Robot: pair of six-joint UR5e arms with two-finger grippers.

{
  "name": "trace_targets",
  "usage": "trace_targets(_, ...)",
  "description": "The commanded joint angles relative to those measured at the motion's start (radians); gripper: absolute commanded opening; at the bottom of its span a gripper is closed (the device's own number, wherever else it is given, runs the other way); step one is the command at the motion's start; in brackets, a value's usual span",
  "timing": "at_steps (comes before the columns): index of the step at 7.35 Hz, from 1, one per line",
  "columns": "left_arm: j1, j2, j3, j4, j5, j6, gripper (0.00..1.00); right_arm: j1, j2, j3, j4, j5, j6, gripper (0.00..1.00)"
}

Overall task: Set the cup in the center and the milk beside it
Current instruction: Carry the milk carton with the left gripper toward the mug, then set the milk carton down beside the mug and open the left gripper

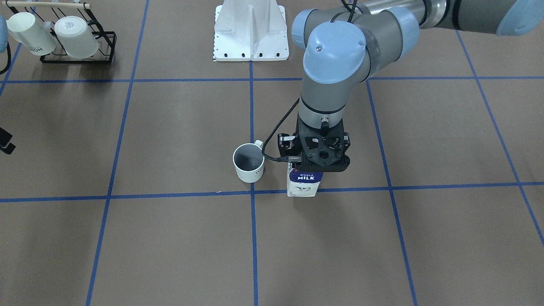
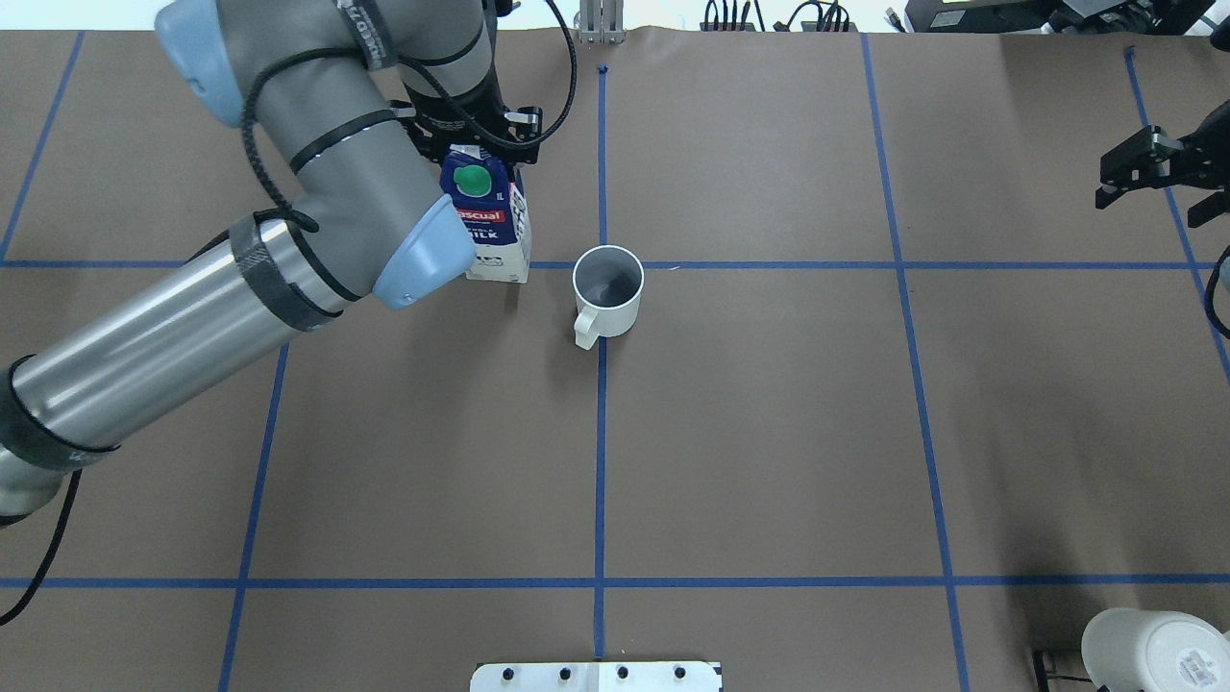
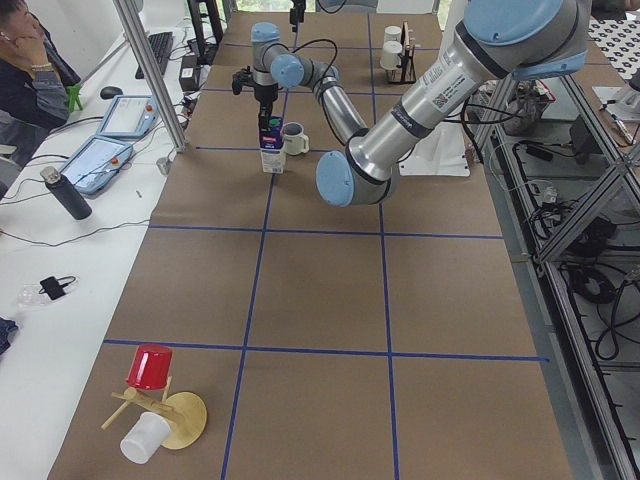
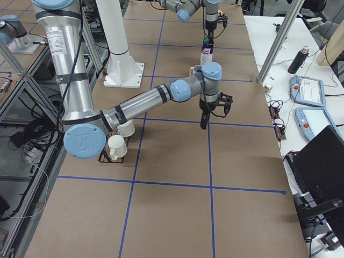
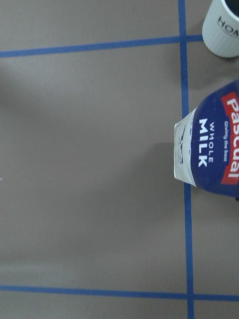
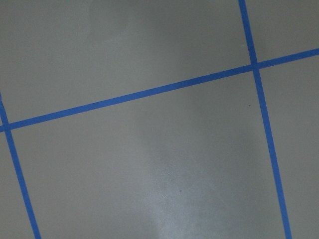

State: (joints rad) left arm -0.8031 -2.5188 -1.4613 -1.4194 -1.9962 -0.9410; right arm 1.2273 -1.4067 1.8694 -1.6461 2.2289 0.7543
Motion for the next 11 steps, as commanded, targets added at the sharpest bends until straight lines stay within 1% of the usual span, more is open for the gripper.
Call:
trace_targets(1,0.016,-0.018,0.05,-0.03,-0.003,-0.018,0.14,0.0,-0.001,0.001,0.0,0.0,-0.003,1.0)
trace_targets(2,0.016,-0.02,0.052,-0.032,-0.004,-0.045,0.12,0.0,-0.001,0.001,0.0,0.0,-0.001,1.0)
trace_targets(3,0.021,-0.021,0.05,-0.032,-0.01,-0.064,0.0,-0.002,0.0,0.001,0.0,-0.002,-0.001,1.0)
trace_targets(8,0.024,-0.023,0.05,-0.033,-0.029,-0.088,0.0,-0.002,0.0,0.001,0.0,-0.006,-0.001,1.0)
trace_targets(9,0.024,-0.02,0.052,-0.033,-0.027,-0.085,0.99,-0.002,0.002,-0.001,0.0,-0.005,-0.001,1.0)
trace_targets(11,0.024,-0.021,0.049,-0.035,-0.027,-0.088,0.98,-0.003,0.005,-0.004,0.0,-0.006,-0.001,1.0)
